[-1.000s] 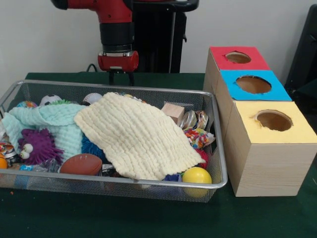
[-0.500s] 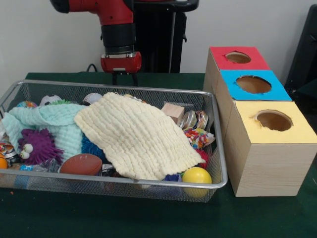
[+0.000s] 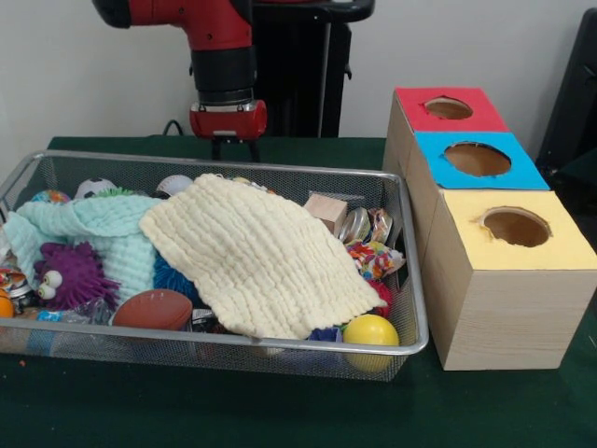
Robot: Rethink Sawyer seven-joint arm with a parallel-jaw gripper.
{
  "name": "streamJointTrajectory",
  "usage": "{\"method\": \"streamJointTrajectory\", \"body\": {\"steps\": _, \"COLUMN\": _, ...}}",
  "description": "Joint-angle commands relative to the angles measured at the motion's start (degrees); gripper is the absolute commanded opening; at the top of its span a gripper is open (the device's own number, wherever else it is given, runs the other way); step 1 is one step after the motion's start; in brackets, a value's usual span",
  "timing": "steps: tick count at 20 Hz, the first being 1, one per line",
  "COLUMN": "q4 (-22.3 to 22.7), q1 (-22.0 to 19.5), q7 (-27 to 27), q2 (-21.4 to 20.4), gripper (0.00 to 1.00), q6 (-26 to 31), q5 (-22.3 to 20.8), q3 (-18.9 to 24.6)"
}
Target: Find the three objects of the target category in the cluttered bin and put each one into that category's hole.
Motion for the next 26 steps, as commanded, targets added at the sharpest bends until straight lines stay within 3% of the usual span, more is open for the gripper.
{"method": "streamJointTrajectory", "body": {"steps": 1, "q4": -2.0, "q1": 0.9, "q7": -1.0, "q2": 2.1, "gripper": 1.00, "q6": 9.2, "q5": 0.6, "q3": 5.6}}
{"method": "streamJointTrajectory", "body": {"steps": 2, "q4": -2.1, "q1": 1.5, "q7": -0.7, "q2": 2.0, "gripper": 0.00, "q6": 9.3, "q5": 0.7, "q3": 5.1}}
{"method": "streamJointTrajectory", "body": {"steps": 5, "q4": -2.7, "q1": 3.3, "q7": 0.0, "q2": 2.1, "gripper": 0.00, "q6": 9.1, "q5": 1.5, "q3": 3.2}}
{"method": "streamJointTrajectory", "body": {"steps": 17, "q4": -2.5, "q1": 2.0, "q7": -0.9, "q2": 2.0, "gripper": 0.00, "q6": 11.9, "q5": 1.5, "q3": 5.1}}
{"method": "streamJointTrajectory", "body": {"steps": 20, "q4": -2.5, "q1": 3.9, "q7": 0.1, "q2": 1.6, "gripper": 0.00, "q6": 11.2, "q5": 2.1, "q3": 3.2}}
{"method": "streamJointTrajectory", "body": {"steps": 23, "q4": -0.6, "q1": 3.0, "q7": 0.1, "q2": -0.9, "gripper": 0.00, "q6": 12.5, "q5": 3.1, "q3": 4.1}}
{"method": "streamJointTrajectory", "body": {"steps": 26, "q4": 4.5, "q1": 0.4, "q7": -1.7, "q2": -8.4, "gripper": 0.00, "q6": 17.4, "q5": 6.1, "q3": 7.0}}
